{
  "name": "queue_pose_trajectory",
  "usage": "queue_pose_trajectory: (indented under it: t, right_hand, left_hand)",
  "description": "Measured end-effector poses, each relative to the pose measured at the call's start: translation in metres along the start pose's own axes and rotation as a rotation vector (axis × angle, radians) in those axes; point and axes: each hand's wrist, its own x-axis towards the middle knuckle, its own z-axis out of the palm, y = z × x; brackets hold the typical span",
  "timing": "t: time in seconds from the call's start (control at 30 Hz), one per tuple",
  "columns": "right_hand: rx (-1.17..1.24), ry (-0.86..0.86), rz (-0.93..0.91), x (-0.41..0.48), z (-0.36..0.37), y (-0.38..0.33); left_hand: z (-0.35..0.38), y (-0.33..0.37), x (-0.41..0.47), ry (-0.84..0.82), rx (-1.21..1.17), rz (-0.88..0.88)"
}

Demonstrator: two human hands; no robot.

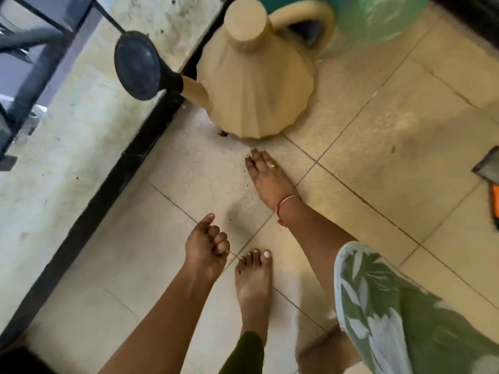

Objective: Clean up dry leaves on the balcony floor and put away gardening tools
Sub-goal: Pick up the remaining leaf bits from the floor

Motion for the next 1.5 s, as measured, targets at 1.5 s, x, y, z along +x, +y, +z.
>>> queue_pose_trajectory:
  t: [1.5]
  right_hand:
    - [-0.101, 0.003, -0.152, 0.063, -0.045, -0.06]
  left_hand:
    - [-0.023, 0.046, 0.035, -0.05, -0.105, -0.113]
